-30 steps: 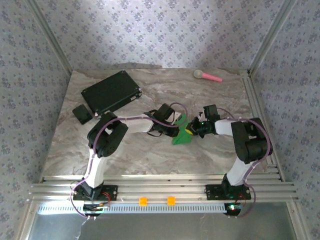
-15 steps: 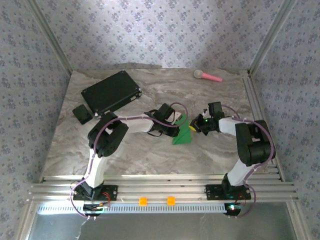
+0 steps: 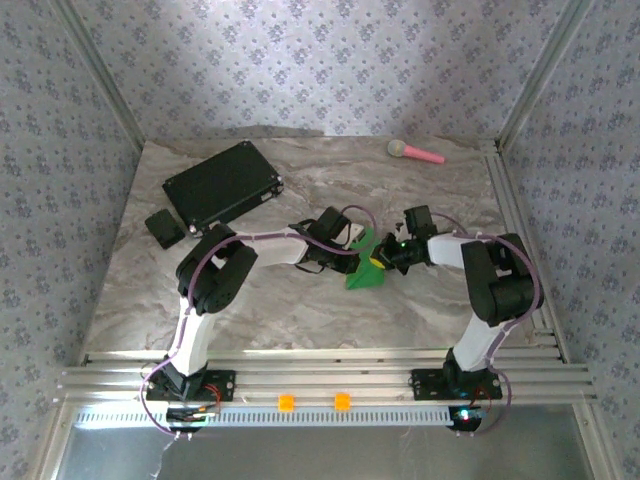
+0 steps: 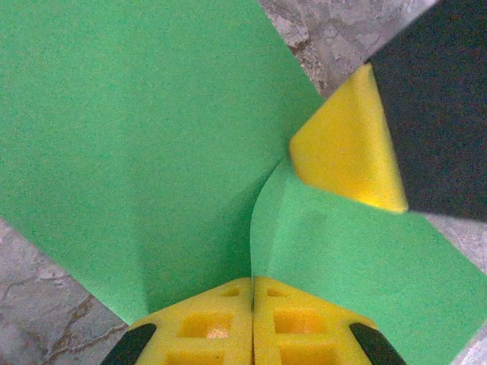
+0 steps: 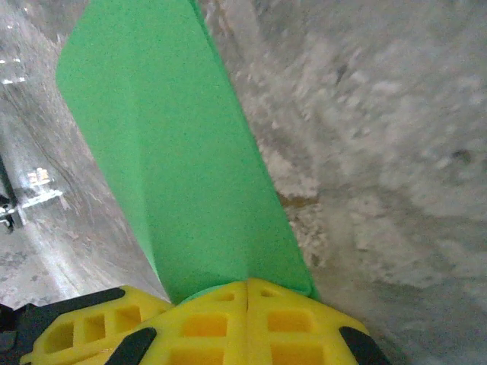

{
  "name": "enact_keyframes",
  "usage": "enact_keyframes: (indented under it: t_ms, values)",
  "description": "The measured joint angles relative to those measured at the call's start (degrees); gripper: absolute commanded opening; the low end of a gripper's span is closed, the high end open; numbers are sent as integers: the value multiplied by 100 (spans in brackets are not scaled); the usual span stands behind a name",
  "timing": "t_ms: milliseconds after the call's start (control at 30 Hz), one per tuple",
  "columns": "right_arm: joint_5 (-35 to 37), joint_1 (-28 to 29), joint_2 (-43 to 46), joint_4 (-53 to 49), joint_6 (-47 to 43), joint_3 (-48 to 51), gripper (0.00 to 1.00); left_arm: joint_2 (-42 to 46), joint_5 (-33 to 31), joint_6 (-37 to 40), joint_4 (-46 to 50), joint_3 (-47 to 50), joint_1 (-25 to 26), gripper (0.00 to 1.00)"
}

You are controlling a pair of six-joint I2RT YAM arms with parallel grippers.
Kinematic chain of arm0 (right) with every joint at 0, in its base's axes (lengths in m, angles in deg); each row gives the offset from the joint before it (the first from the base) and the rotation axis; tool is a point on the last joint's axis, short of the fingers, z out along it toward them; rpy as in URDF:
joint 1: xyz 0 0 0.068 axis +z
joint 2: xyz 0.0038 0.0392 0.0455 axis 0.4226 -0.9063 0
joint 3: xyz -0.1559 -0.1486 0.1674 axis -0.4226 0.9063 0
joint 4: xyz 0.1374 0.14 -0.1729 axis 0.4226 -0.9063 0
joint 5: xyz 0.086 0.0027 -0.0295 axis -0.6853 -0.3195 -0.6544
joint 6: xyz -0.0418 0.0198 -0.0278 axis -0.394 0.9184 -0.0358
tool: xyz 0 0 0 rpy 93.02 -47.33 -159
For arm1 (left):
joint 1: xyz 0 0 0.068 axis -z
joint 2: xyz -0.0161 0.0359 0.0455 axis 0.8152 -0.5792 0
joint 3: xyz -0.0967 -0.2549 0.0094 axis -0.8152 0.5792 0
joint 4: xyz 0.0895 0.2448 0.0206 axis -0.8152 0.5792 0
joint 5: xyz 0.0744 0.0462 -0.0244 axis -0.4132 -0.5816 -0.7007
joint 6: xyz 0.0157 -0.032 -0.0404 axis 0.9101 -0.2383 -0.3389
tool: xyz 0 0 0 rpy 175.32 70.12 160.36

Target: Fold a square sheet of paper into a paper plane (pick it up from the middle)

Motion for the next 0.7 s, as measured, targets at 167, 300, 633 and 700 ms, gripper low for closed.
enact_keyframes:
  t_ms: [167,300,633,700]
  values:
    - [31,-70,160,-31,-39,0,1,0,2,-2,2,0,11,7]
    - [31,138,365,-22,-37,0,1,0,2,-2,0,0,13,7]
    - [221,514,142,31,7,127,0,0,2,-2,0,0,13,8]
    - [179,487,136,98,0,184,0,-2,2,-2,0,0,15,8]
